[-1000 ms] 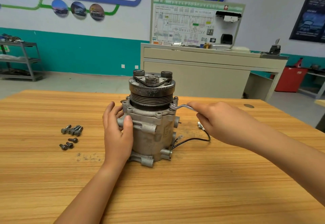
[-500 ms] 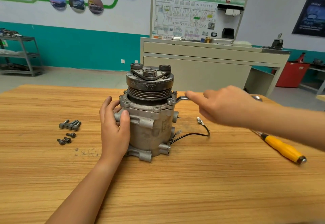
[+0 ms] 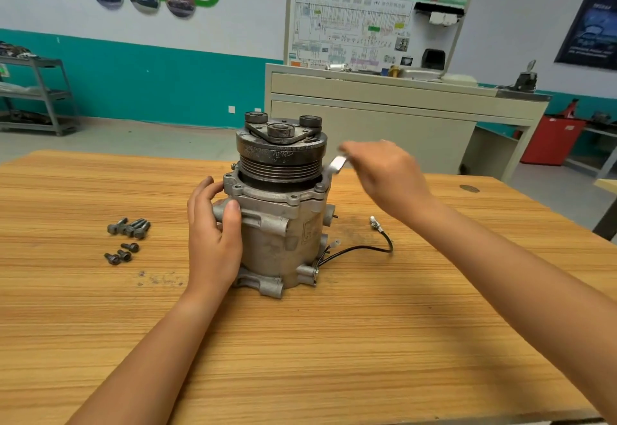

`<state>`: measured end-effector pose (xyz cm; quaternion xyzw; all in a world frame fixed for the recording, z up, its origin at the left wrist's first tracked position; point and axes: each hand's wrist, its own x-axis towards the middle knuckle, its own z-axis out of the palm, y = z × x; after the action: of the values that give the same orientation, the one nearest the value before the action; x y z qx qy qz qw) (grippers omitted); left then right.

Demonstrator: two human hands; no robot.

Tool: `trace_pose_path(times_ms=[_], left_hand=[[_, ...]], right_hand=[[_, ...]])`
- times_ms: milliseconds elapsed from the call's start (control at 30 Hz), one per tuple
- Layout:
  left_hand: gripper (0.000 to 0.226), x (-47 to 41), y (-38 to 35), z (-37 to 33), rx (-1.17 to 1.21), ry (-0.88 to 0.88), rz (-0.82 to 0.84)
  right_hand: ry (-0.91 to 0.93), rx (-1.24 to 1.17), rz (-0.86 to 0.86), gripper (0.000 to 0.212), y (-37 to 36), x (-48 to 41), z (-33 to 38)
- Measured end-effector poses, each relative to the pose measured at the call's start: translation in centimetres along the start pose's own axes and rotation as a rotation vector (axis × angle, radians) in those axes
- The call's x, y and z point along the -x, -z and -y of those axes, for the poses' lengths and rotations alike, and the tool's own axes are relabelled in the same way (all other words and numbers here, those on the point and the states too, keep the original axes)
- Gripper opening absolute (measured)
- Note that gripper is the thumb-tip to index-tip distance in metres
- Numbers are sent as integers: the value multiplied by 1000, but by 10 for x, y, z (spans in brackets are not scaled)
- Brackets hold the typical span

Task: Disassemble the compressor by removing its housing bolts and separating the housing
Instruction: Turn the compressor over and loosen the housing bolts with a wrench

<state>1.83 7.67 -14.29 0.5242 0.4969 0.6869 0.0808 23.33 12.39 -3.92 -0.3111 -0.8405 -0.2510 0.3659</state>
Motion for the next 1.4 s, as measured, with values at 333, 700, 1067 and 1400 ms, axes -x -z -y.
trace_pose_path(times_ms=[333, 700, 1067, 1400], left_hand=[[33, 0, 2, -1, 8, 34, 27], [37, 0, 2, -2, 21, 51, 31], [38, -1, 2, -1, 32, 59, 34], [50, -2, 4, 2, -22, 5, 55]], right_hand=[[-280, 101, 465, 42, 64, 22, 37], [-177, 486, 705, 58, 55, 6, 87], [140, 537, 777, 49, 59, -12, 26], [274, 229, 113, 21, -9, -10, -11]])
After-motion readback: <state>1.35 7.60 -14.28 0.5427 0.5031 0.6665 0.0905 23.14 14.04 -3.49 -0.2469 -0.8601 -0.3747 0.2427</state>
